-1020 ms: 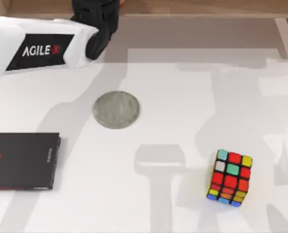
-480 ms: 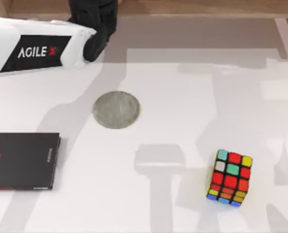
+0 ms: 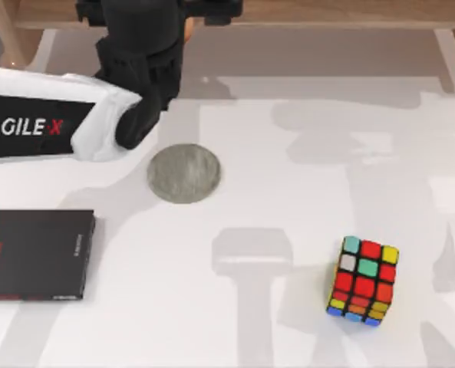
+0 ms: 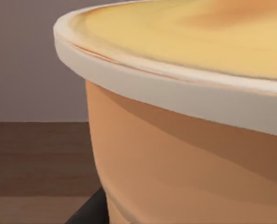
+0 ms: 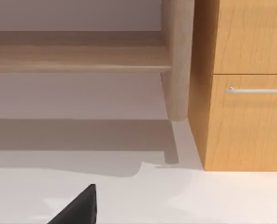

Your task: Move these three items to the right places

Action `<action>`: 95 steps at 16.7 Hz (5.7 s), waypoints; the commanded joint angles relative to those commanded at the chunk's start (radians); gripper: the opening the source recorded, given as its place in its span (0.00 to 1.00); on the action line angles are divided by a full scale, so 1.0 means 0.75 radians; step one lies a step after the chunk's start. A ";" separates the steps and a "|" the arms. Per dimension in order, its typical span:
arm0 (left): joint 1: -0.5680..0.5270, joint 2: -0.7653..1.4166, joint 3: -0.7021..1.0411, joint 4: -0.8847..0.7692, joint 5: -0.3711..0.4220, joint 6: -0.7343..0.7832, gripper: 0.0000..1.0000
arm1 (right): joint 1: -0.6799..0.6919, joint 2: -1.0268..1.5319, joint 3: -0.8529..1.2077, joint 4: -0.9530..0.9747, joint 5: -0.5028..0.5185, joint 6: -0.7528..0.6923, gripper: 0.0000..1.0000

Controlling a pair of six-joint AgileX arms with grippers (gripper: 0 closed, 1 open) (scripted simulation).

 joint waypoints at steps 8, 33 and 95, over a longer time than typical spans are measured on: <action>-0.040 -0.019 -0.046 0.090 0.006 0.037 0.00 | 0.000 0.000 0.000 0.000 0.000 0.000 1.00; -0.194 0.244 -0.566 0.781 -0.184 -0.016 0.00 | 0.000 0.000 0.000 0.000 0.000 0.000 1.00; -0.133 -0.533 -0.901 0.363 -0.145 -0.011 1.00 | 0.000 0.000 0.000 0.000 0.000 0.000 1.00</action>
